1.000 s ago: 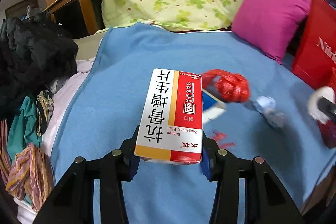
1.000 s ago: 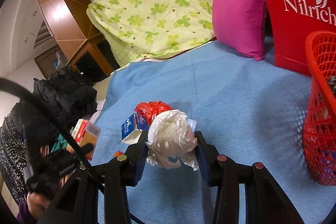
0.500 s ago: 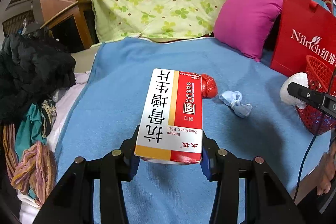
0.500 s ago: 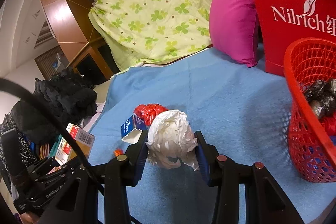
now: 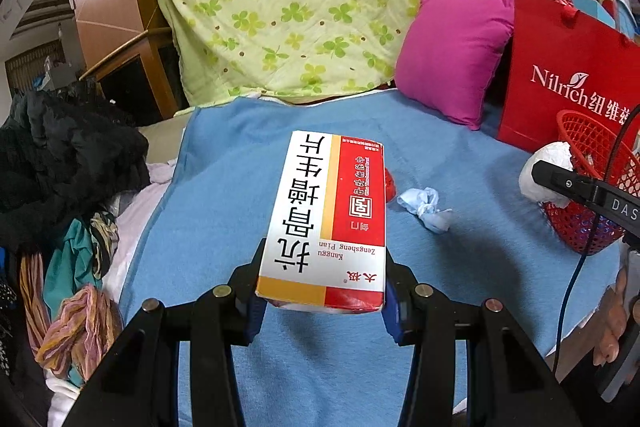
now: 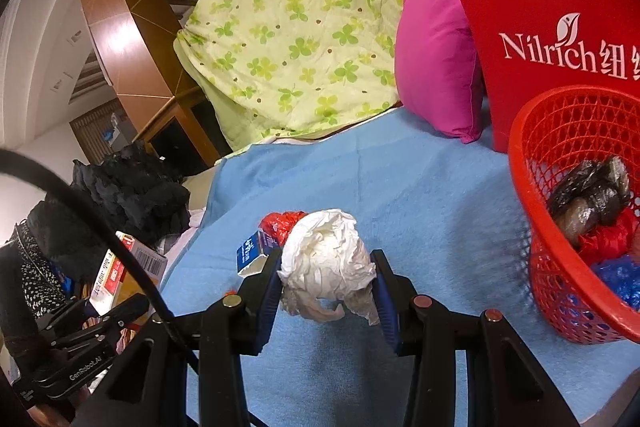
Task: Collect trash
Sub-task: 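Carry the medicine box and the tissue toward the red mesh basket with both tools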
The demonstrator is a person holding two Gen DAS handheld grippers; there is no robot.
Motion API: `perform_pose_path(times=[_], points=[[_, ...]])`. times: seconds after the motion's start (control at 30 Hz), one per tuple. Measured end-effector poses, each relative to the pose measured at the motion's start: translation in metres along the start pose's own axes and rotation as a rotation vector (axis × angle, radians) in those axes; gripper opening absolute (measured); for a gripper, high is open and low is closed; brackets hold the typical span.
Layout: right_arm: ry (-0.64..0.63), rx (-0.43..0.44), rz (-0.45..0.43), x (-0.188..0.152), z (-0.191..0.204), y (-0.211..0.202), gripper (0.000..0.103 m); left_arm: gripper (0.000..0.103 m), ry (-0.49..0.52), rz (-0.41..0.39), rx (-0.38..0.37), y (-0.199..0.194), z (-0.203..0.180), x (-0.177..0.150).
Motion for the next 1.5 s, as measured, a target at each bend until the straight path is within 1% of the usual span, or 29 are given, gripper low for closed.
perform_pose_path(times=[0.3,0.47,1.1,1.5], points=[[0.012,0.010,-0.045,0.002,-0.003,-0.017,0.045,0.049,0.026,-0.033,0.006,-0.011,-0.010,0.004],[0.001,0.009,-0.048,0.001,-0.003,-0.021,0.046,0.049,0.033,-0.038,0.002,-0.013,-0.015,0.004],[-0.007,0.006,-0.050,-0.001,-0.001,-0.028,0.046,0.050,0.048,-0.020,0.004,-0.009,-0.021,-0.001],[0.002,-0.006,-0.077,0.006,-0.018,-0.047,0.046,0.050,0.072,-0.013,-0.006,-0.007,-0.035,0.001]])
Point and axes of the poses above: each gripper's, at about its wrist camera, not at the fingertips, and y roughly the way its jaws point, z to its left, x to its top, the point moved 2 cm from there along y, roughly the way its jaws point, and after that the axes turned 3 degrees about x, right-handed, at the moved point
